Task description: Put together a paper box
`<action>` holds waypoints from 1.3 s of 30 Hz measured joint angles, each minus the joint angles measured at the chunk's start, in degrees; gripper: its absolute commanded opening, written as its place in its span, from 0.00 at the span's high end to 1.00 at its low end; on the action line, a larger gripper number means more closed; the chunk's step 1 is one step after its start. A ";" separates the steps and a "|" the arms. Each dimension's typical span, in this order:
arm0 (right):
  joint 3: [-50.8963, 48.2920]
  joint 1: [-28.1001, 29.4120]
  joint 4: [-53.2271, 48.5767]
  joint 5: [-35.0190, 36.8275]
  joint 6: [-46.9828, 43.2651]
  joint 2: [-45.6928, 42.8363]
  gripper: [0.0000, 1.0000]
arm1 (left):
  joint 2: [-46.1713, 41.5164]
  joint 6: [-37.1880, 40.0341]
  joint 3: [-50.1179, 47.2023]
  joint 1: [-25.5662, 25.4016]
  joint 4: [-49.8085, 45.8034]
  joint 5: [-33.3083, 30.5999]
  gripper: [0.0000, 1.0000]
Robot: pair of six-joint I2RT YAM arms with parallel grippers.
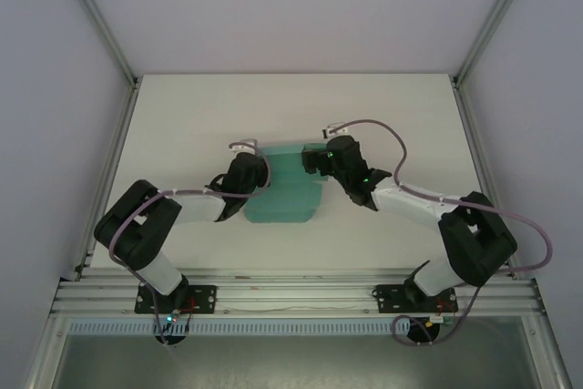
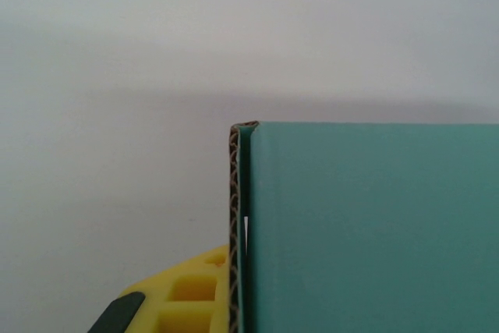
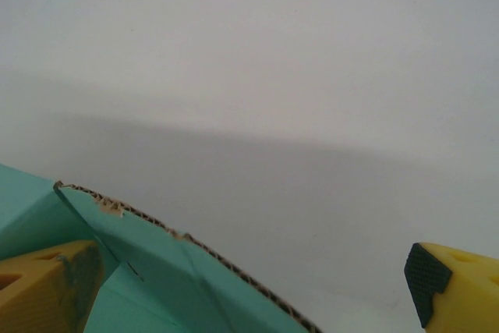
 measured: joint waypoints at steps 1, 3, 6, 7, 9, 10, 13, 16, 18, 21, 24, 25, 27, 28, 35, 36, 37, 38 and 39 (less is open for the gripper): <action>0.48 0.63 0.79 1.88 -0.42 0.42 0.00 | -0.44 -0.42 0.26 0.02 -0.98 -0.37 1.00; 1.36 1.75 3.21 6.34 -0.92 1.09 0.00 | -1.70 -1.75 0.90 0.09 -2.40 -1.03 1.00; 1.66 2.47 7.69 11.65 -1.36 1.46 0.00 | -3.61 -3.10 1.77 0.09 -2.99 -0.96 1.00; 1.66 2.56 8.94 12.72 -1.57 1.53 0.00 | -4.15 -3.28 1.97 0.07 -2.99 -0.81 1.00; 1.66 2.67 11.45 14.19 -1.88 1.53 0.00 | -5.53 -4.11 2.38 0.04 -3.32 -0.68 1.00; 1.66 2.73 12.28 14.29 -1.88 1.51 0.00 | -6.10 -4.59 2.54 0.04 -3.80 -0.68 1.00; 0.59 2.75 14.36 12.81 -1.14 0.52 0.00 | -7.41 -5.92 3.04 0.04 -5.44 -0.85 1.00; -2.36 2.80 14.43 9.40 -0.52 -2.16 0.00 | -8.15 -6.47 3.39 -0.15 -6.86 -0.94 1.00; -3.54 2.97 12.13 8.13 -0.09 -4.22 0.00 | -9.07 -6.67 3.41 -0.35 -7.89 -1.16 1.00; -3.98 2.97 7.63 7.91 1.09 -7.78 0.00 | -10.82 -6.88 3.45 -0.46 -9.27 -2.60 1.00; -4.20 2.34 3.45 6.80 2.82 -12.24 0.00 | -12.68 -7.13 3.48 -0.44 -10.97 -4.26 1.00; -4.31 1.95 2.47 6.49 3.67 -13.60 0.00 | -13.16 -7.10 3.52 -0.44 -11.52 -4.59 1.00; -4.66 0.66 0.79 5.60 5.25 -16.11 0.00 | -13.90 -7.10 4.00 -0.44 -13.03 -5.35 1.00; -4.94 -0.11 0.00 5.01 5.79 -16.98 0.00 | -14.16 -7.08 4.24 -0.44 -13.70 -5.70 1.00; -5.60 -3.69 -8.63 3.80 7.87 -17.49 0.00 | -14.84 -7.30 4.98 -0.44 -17.57 -7.45 1.00; -5.84 -3.98 -8.96 3.61 7.87 -17.44 0.00 | -14.84 -7.34 4.96 -0.44 -17.94 -7.45 1.00; -6.16 -4.22 -9.05 3.39 7.85 -17.38 0.00 | -14.84 -7.45 4.96 -0.44 -18.16 -7.45 1.00; -6.56 -4.48 -9.14 2.95 7.85 -17.14 0.00 | -14.84 -7.54 4.98 -0.44 -18.32 -7.45 1.00; -6.80 -4.72 -9.11 2.58 7.85 -16.76 0.00 | -14.84 -7.56 4.98 -0.44 -18.38 -7.45 1.00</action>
